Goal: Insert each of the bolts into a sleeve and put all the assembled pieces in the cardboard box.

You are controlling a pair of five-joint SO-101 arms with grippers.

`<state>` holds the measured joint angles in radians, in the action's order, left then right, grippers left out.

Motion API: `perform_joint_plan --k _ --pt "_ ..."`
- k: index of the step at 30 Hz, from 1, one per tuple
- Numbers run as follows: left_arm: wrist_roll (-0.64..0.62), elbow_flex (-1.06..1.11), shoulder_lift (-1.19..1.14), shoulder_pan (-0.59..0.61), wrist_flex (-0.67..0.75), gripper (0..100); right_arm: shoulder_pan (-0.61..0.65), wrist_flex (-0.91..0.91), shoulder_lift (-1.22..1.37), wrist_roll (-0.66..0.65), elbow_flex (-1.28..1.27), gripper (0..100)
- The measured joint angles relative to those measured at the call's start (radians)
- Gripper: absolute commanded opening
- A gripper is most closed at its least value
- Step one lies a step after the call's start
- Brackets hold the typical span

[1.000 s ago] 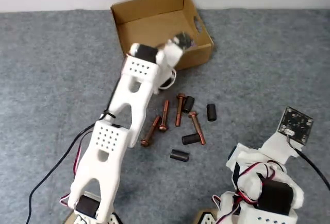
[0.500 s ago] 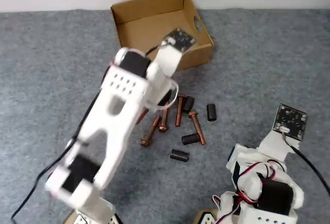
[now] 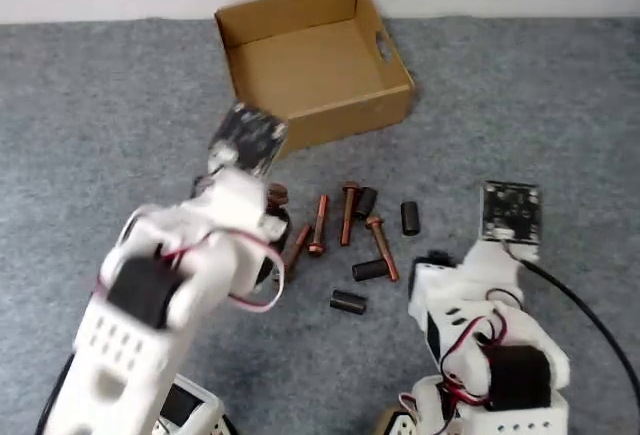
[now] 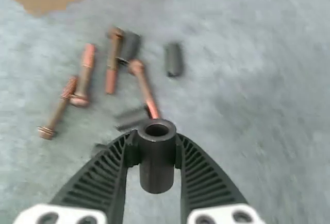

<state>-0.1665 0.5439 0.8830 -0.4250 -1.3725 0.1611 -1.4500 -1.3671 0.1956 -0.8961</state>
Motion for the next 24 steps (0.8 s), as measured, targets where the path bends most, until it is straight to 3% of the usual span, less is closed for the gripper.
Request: perform_joint_plan --k 12,17,24 --pt "-0.232 0.370 0.623 0.002 0.308 0 0.350 0.190 -0.006 0.000 0.000 0.8" --pt "-0.318 0.393 0.703 0.002 0.344 0 0.457 0.252 -0.006 0.000 0.000 0.8" --pt "-0.436 0.394 0.710 0.002 0.451 0 0.477 0.304 -0.006 -0.002 -0.009 0.8"
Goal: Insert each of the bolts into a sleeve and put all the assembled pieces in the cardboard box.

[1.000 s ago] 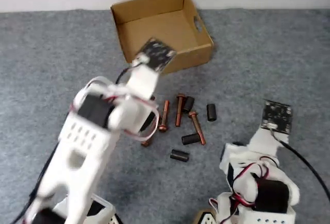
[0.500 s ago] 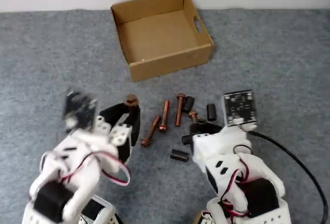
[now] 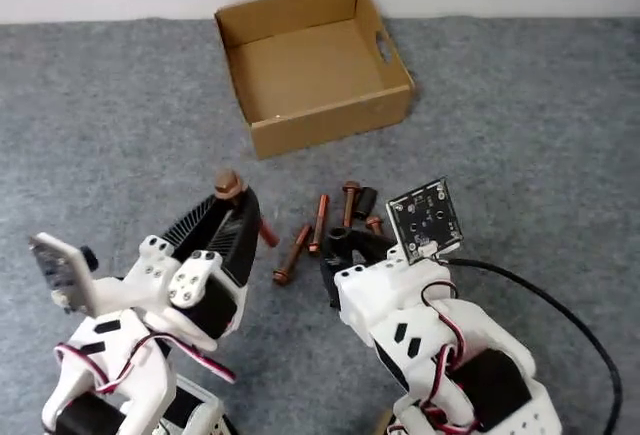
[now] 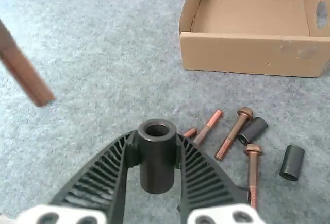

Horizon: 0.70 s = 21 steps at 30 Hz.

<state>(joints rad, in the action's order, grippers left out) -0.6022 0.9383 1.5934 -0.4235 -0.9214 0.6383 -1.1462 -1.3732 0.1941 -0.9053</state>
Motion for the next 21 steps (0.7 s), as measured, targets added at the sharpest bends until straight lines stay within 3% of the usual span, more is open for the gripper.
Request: perform_joint_plan --k 10,21 --pt "-0.040 0.084 -0.005 -0.002 0.107 0 0.107 0.114 0.000 -0.086 -0.083 0.8" --pt "-0.040 0.098 0.000 -0.080 0.110 0 0.109 0.163 0.002 -0.180 -0.087 0.8"
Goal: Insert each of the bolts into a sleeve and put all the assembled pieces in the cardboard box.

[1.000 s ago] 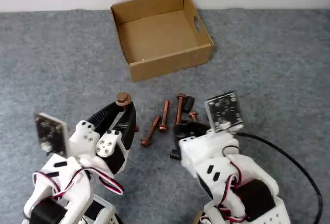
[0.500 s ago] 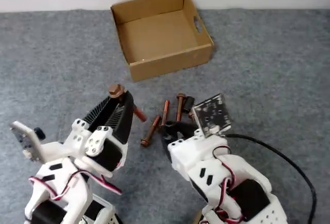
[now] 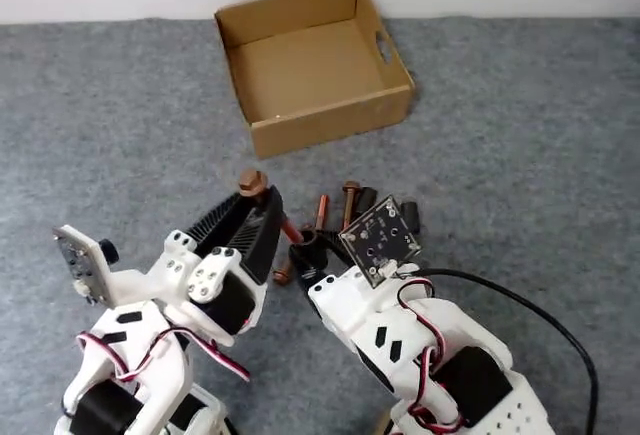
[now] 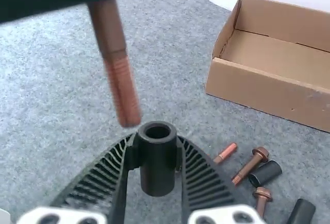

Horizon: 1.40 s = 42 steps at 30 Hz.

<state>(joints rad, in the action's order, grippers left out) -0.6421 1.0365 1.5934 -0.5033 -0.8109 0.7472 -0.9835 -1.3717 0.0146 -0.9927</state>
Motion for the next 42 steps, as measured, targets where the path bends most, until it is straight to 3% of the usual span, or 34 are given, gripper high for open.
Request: perform_joint_plan --k 19,32,35,42 --pt "0.000 0.094 -0.002 0.035 0.091 0 0.015 0.000 0.000 -0.048 0.005 0.8" --pt "0.003 0.143 0.006 -0.055 -0.029 0 0.018 0.000 0.000 -0.114 0.005 0.8" --pt "0.063 0.178 0.002 -0.101 -0.068 1 0.014 0.000 0.000 -0.114 0.002 0.8" --pt "0.206 0.178 0.011 -0.112 -0.132 20 0.018 -0.002 0.002 -0.114 0.000 0.8"
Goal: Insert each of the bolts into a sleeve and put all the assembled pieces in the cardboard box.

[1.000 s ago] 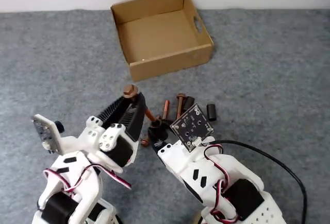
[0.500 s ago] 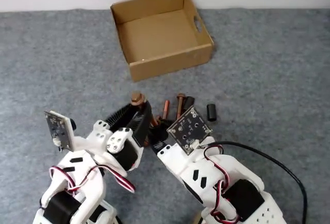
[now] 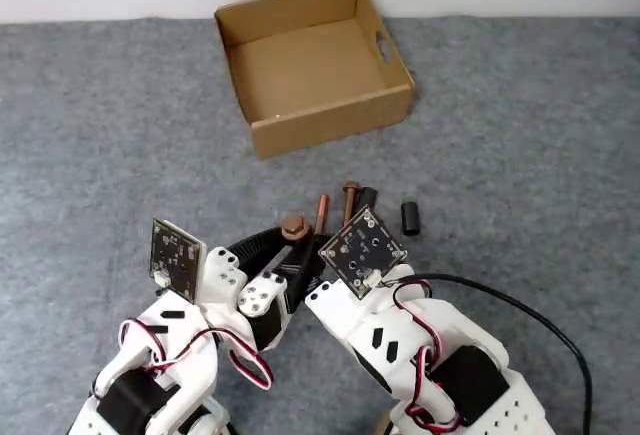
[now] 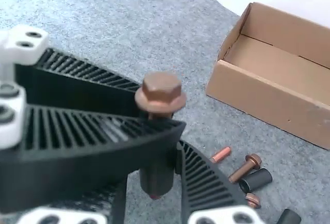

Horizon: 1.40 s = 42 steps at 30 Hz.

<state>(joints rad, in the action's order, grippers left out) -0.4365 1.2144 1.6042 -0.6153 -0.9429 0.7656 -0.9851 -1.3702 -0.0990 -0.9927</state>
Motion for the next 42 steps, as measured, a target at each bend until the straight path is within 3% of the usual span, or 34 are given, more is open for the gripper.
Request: perform_joint_plan --k 15,18,22,26,34,42 --pt "0.086 -0.146 -0.002 0.092 -0.153 22 -0.002 0.000 0.000 -0.002 0.003 0.8" --pt "0.086 -0.181 -0.002 0.173 -0.160 17 -0.058 0.000 0.000 0.066 0.003 0.8" --pt "0.086 -0.183 -0.002 0.338 -0.160 0 -0.190 -0.023 0.000 0.178 0.003 0.8" --pt "0.087 -0.098 -0.002 0.493 -0.160 0 -0.310 -0.044 0.017 0.256 0.012 0.8" --pt "0.215 0.186 -0.005 0.575 -0.155 0 -0.434 -0.052 0.454 0.321 0.351 0.8" --pt "0.330 0.434 -0.008 0.647 0.025 0 -0.468 -0.052 0.964 0.321 0.813 0.8"
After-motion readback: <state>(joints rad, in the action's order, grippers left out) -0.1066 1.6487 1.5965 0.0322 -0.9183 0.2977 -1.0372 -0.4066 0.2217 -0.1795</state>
